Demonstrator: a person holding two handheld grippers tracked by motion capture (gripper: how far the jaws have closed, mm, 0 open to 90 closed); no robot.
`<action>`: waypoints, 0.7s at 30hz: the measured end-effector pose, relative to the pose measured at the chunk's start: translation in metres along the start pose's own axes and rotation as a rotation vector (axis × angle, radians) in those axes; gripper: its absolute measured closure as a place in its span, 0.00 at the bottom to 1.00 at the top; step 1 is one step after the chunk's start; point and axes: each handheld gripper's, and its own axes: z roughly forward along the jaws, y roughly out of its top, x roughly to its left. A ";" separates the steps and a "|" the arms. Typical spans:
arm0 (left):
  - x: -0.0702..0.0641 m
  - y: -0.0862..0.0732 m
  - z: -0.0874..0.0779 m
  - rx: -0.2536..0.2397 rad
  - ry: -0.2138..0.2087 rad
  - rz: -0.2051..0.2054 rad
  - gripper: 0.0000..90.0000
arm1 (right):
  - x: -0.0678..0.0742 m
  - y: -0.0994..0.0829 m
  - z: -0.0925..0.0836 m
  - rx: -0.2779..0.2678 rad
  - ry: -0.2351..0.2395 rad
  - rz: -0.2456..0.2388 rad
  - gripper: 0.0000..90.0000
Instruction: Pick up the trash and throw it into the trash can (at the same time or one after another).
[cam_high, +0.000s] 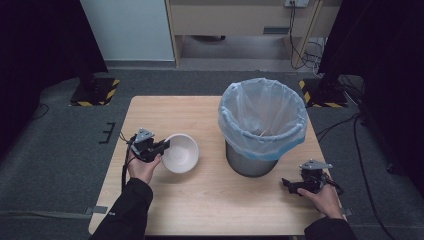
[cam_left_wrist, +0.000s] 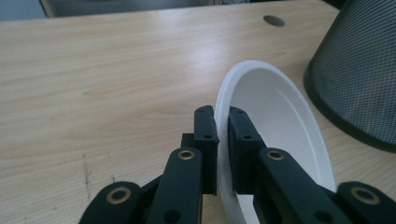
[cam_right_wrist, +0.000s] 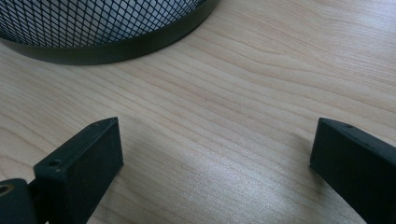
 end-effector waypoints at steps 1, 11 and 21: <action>-0.002 0.002 -0.003 -0.016 -0.005 0.001 0.93 | 0.000 0.000 0.000 0.000 0.001 -0.001 0.03; -0.015 0.022 -0.025 -0.125 -0.049 0.014 0.92 | 0.000 0.000 0.000 0.000 0.004 -0.004 0.03; -0.030 0.041 -0.047 -0.234 -0.095 0.032 0.93 | 0.000 0.000 0.000 0.000 0.004 -0.004 0.03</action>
